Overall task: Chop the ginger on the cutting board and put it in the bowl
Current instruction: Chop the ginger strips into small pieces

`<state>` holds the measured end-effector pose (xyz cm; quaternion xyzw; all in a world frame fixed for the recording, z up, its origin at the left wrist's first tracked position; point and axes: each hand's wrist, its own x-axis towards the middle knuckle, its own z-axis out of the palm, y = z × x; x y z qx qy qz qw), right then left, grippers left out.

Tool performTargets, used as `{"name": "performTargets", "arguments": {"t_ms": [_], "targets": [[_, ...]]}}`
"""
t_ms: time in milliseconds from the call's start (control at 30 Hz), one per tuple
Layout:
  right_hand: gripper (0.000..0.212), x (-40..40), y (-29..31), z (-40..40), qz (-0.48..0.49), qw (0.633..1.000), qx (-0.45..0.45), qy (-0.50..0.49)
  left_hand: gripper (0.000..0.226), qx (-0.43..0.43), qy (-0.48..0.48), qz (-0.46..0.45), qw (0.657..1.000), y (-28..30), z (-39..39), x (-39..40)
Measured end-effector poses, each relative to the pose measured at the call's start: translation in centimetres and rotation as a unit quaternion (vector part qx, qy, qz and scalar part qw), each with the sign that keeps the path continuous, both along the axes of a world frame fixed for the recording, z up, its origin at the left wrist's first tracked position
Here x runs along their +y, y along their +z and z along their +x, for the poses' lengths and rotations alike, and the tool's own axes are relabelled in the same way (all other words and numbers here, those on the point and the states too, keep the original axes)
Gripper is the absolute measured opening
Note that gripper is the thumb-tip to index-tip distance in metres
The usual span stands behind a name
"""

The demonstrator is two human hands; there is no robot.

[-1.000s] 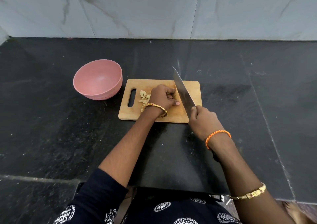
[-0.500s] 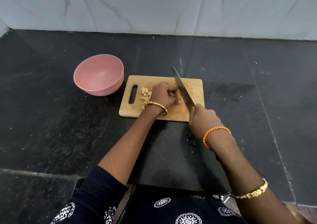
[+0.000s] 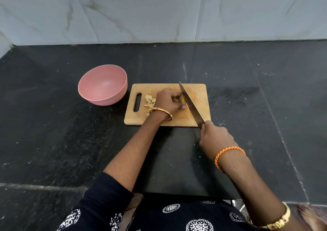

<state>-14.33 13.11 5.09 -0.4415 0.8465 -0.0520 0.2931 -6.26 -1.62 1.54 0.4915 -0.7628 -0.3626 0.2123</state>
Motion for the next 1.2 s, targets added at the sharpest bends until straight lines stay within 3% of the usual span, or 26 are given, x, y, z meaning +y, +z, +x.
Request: {"name": "performTargets", "arguments": {"t_ms": [267, 400, 567, 900, 1033, 1200], "targets": [[0.027, 2.5, 0.2, -0.3, 0.01, 1.0, -0.023, -0.007, 0.039, -0.009, -0.011, -0.006, 1.0, 0.5, 0.1, 0.3], [0.027, 4.7, 1.2, -0.9, 0.016, 1.0, -0.021, 0.005, 0.05, -0.011, -0.004, 0.009, 1.0, 0.4, 0.0, 0.3], [0.036, 5.6, 1.4, -1.0, -0.025, 0.998, -0.049, -0.023, 0.043, -0.032, -0.02, 0.025, 0.999, 1.0, -0.1, 0.0], [0.038, 4.4, 1.4, -2.1, -0.086, 0.979, -0.146, -0.109, 0.058, -0.029, -0.03, 0.03, 0.999, 0.3, 0.0, -0.1], [0.038, 3.8, 0.3, -2.4, -0.072, 0.967, -0.2, -0.141, 0.061, -0.092, -0.054, 0.006, 0.994, 0.5, -0.4, -0.1], [0.037, 3.1, 0.3, -2.2, -0.079, 0.92, -0.336, -0.184, 0.053, -0.157, -0.059, -0.019, 0.986, 0.9, -0.6, 0.0]]}}
